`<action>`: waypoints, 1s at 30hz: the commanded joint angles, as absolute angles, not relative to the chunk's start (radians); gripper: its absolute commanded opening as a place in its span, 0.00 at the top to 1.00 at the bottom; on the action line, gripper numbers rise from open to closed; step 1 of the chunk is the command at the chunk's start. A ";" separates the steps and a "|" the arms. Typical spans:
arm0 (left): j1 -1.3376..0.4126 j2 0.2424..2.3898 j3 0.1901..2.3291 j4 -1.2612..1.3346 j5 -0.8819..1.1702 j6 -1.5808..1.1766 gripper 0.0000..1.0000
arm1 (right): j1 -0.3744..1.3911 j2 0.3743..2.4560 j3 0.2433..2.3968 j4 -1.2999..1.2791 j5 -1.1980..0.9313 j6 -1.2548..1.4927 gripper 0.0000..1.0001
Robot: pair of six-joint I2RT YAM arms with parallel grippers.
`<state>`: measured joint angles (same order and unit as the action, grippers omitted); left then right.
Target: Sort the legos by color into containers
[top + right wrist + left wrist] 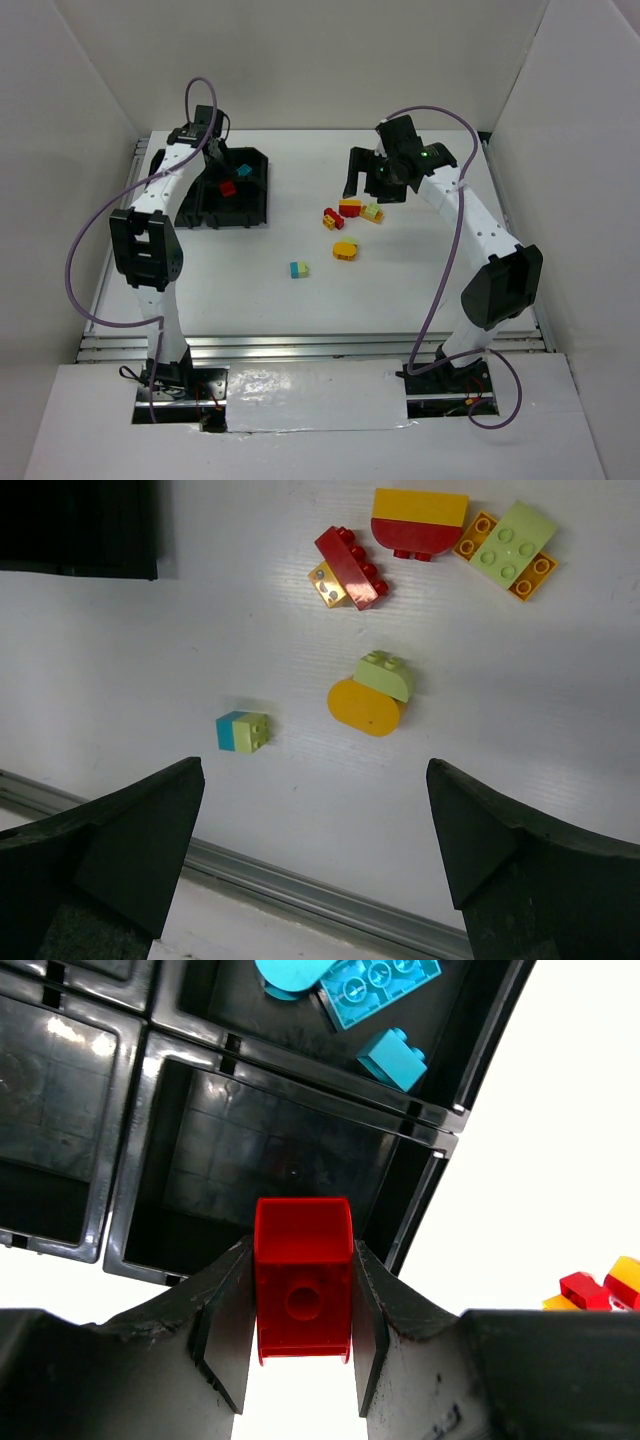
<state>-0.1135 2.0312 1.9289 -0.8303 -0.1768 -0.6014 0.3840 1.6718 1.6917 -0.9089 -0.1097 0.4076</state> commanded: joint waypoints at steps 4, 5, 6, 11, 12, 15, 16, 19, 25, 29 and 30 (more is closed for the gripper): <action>-0.126 2.043 1.965 -0.830 -0.158 -0.569 1.00 | 0.394 1.617 1.667 -0.874 -0.078 0.433 0.00; -0.126 2.043 1.967 -0.830 -0.158 -0.571 1.00 | 0.393 1.617 1.667 -0.874 -0.077 0.431 0.00; -0.126 2.042 1.968 -0.830 -0.158 -0.569 1.00 | 0.393 1.617 1.669 -0.874 -0.075 0.431 0.00; -0.129 2.045 1.977 -0.834 -0.163 -0.566 1.00 | 0.393 1.620 1.677 -0.880 -0.066 0.425 0.00; -0.129 2.046 1.977 -0.833 -0.163 -0.565 1.00 | 0.393 1.620 1.677 -0.881 -0.064 0.422 0.00; -0.129 2.051 1.980 -0.833 -0.163 -0.561 1.00 | 0.393 1.618 1.677 -0.879 -0.060 0.422 0.00; -0.129 2.054 1.982 -0.834 -0.163 -0.560 1.00 | 0.393 1.617 1.675 -0.879 -0.058 0.422 0.01; -0.129 2.063 1.987 -0.839 -0.160 -0.557 1.00 | 0.391 1.618 1.675 -0.879 -0.055 0.422 0.00; -0.129 2.079 1.997 -0.839 -0.164 -0.560 0.87 | 0.393 1.608 1.678 -0.884 -0.051 0.419 0.00; -0.129 2.094 2.017 -0.845 -0.163 -0.557 0.85 | 0.391 1.591 1.655 -0.874 -0.046 0.420 0.00; -0.129 2.095 2.019 -0.844 -0.167 -0.557 0.85 | 0.393 1.589 1.651 -0.870 -0.046 0.422 0.00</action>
<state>-0.1253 2.0857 1.9686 -0.8433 -0.1696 -0.5758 0.3840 1.6539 1.6672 -0.8993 -0.0624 0.4255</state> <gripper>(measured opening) 0.487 0.995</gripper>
